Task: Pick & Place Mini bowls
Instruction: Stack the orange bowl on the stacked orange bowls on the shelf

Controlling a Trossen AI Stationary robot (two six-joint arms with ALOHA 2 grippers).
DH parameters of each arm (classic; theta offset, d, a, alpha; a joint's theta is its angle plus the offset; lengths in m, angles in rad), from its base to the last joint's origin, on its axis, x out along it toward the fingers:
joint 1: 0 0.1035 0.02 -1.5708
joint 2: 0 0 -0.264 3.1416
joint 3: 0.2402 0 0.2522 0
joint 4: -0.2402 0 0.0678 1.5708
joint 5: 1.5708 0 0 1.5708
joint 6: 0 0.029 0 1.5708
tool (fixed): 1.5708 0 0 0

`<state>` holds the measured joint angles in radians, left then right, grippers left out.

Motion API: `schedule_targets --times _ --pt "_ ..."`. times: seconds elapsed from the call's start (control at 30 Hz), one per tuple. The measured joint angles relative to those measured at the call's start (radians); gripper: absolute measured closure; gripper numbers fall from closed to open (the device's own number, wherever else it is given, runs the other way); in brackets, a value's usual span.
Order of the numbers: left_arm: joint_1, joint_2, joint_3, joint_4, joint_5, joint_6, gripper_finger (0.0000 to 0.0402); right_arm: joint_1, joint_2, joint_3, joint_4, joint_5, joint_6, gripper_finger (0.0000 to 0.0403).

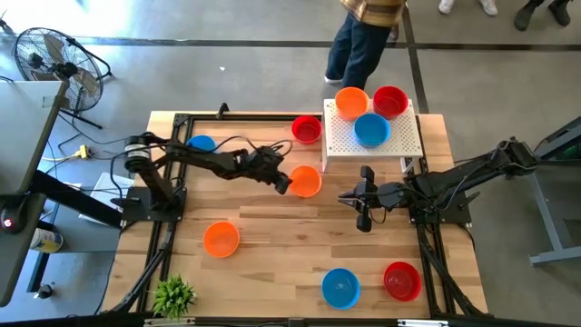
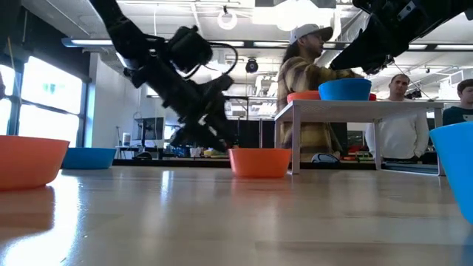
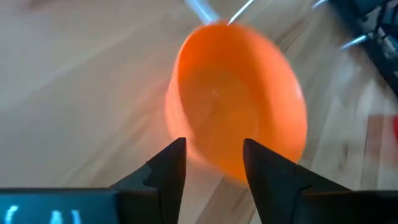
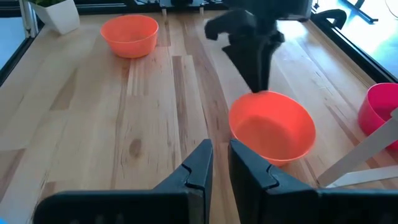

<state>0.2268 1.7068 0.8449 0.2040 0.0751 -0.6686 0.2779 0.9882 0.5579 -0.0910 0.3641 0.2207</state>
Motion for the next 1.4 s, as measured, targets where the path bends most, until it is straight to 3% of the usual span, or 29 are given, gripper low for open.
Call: schedule_targets --times 0.2,0.4,0.5,0.73,0.93,1.17,1.4 --pt "0.0 0.078 0.075 -0.04 0.0 0.018 0.0247 0.0 0.0 0.0 0.003 0.0 0.004 0.0364" --pt "0.0 0.093 0.086 -0.045 0.005 0.028 0.0305 0.0 0.0 0.0 0.005 0.0 0.005 0.0368" --pt "0.0 0.093 0.086 -0.029 0.042 0.02 0.0315 0.0 0.0 0.0 0.006 0.0 0.006 0.0366" --pt "-0.013 0.093 0.086 -0.021 0.076 0.061 0.0269 -0.022 0.071 0.0 0.005 0.012 0.077 0.036" --pt "-0.014 0.092 0.086 -0.016 0.058 0.049 0.0237 -0.043 0.163 0.0 0.006 0.017 0.163 0.0321" --pt "-0.011 0.092 0.086 0.062 0.059 0.009 0.0227 -0.044 0.186 0.0 0.008 0.05 0.22 0.0283" --pt "-0.011 0.125 0.084 0.066 0.005 -0.022 0.0227 -0.044 0.186 0.0 0.015 0.049 0.208 0.0279"
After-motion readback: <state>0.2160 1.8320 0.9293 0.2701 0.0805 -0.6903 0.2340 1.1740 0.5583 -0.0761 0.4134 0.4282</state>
